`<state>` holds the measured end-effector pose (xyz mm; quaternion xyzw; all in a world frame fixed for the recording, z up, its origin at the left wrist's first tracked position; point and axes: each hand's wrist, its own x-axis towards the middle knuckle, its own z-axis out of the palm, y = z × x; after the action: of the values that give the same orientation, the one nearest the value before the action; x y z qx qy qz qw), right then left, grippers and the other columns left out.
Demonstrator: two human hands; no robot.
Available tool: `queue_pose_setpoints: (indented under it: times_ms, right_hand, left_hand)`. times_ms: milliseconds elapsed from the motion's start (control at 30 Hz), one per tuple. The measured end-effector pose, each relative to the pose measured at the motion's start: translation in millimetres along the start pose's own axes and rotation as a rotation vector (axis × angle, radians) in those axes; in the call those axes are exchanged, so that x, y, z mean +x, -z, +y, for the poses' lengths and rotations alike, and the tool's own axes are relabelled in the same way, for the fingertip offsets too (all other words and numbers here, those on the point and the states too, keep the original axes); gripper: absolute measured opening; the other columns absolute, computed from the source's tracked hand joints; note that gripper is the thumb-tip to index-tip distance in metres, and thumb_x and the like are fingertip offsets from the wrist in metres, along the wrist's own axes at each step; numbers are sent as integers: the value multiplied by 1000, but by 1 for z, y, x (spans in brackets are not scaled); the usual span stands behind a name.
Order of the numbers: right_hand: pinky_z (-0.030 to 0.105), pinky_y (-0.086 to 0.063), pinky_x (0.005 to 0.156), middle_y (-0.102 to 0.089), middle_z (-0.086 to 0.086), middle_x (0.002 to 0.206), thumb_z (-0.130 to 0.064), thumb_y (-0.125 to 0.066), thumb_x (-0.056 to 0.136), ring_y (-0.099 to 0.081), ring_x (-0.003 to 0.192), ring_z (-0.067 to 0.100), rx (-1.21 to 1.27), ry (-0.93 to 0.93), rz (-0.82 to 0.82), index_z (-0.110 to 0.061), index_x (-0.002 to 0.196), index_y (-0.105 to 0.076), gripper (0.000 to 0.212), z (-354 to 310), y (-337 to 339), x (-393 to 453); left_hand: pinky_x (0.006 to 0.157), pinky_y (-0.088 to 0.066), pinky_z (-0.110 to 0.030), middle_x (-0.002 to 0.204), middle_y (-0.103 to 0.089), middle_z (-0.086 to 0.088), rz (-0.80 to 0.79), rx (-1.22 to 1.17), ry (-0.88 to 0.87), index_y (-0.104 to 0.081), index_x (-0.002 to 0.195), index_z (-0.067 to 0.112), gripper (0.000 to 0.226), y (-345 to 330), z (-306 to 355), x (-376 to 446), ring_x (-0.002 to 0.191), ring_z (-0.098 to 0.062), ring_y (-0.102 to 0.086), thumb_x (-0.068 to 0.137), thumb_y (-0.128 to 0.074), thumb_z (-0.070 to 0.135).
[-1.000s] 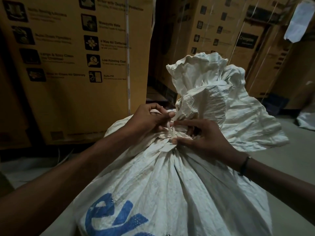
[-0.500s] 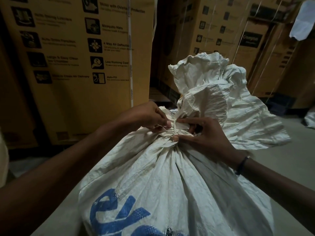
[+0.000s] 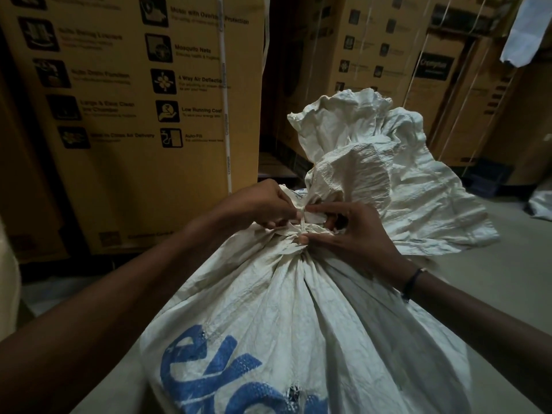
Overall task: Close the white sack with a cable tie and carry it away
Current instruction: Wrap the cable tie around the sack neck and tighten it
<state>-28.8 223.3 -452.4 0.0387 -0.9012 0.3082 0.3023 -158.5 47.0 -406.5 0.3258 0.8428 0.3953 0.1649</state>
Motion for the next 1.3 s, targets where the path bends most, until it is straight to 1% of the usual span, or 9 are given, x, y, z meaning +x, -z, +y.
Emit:
queue_pose_setpoints:
  times_ms: [167,300,500,667,767,933,1100,1200,1300]
  right_hand:
    - [17,-50,66,-67,-16,73,-78,-76,60,-61,67,-1,24,21,4,-27,123,-83,81,-4,0,-2]
    - [11,-47,64,-68,-14,74,-75,-77,61,-62,67,-3,8,33,9,-27,123,-82,79,-5,0,-1]
    - [26,-56,70,-77,-3,86,-79,-74,62,-70,75,7,-12,38,-5,-25,125,-81,83,-2,-2,0]
    - [19,-53,68,-78,-1,86,-71,-81,63,-69,77,10,-26,46,-11,-24,127,-80,80,0,-2,1]
    - [19,-52,69,-78,1,89,-66,-85,62,-71,78,12,-44,37,-17,-25,129,-79,79,0,-3,3]
    - [20,-54,68,-79,-1,93,-63,-88,64,-71,81,6,-40,29,-17,-27,129,-79,75,0,-1,4]
    - [6,-50,73,-76,-17,105,-54,-93,74,-67,88,-15,-115,63,-26,-27,128,-80,63,-1,4,4]
    - [10,-49,68,-74,-19,94,-54,-87,82,-68,77,-9,-145,101,-42,-23,124,-82,51,-5,10,8]
    - [7,-43,62,-78,-14,86,-28,-80,98,-67,67,-6,-203,145,-86,-20,117,-85,21,-5,18,20]
  left_hand:
    - [56,-42,-23,69,-59,-7,-97,-17,115,-71,116,-13,31,7,9,0,59,-15,-49,96,-69,9]
    - [56,-43,-23,77,-62,-14,-42,-46,131,-69,97,-6,7,3,9,0,58,-15,-51,91,-69,-3]
    - [64,-39,-34,96,-64,-17,76,-85,132,-61,94,7,10,-9,4,2,85,-26,-56,92,-69,2]
    - [71,-40,-35,97,-61,-14,46,-86,116,-61,95,10,16,-14,-1,0,88,-25,-52,94,-76,15]
    - [84,-42,-36,99,-63,-16,47,-201,109,-60,81,10,19,-19,-7,3,92,-25,-54,94,-72,2]
    - [58,-49,-20,78,-60,-8,0,-495,102,-56,76,9,33,-23,-6,0,71,-14,-54,99,-54,-13]
    - [72,-48,-21,87,-61,-6,-138,-586,97,-62,86,4,23,-13,-11,1,81,-13,-56,104,-51,-4]
    - [71,-55,-18,85,-68,-5,-214,-693,73,-62,87,3,25,-8,-15,-2,80,-11,-62,103,-47,-10]
    - [67,-59,-17,90,-71,-7,-271,-762,46,-63,96,2,23,-4,-21,-4,78,-12,-69,99,-49,-15]
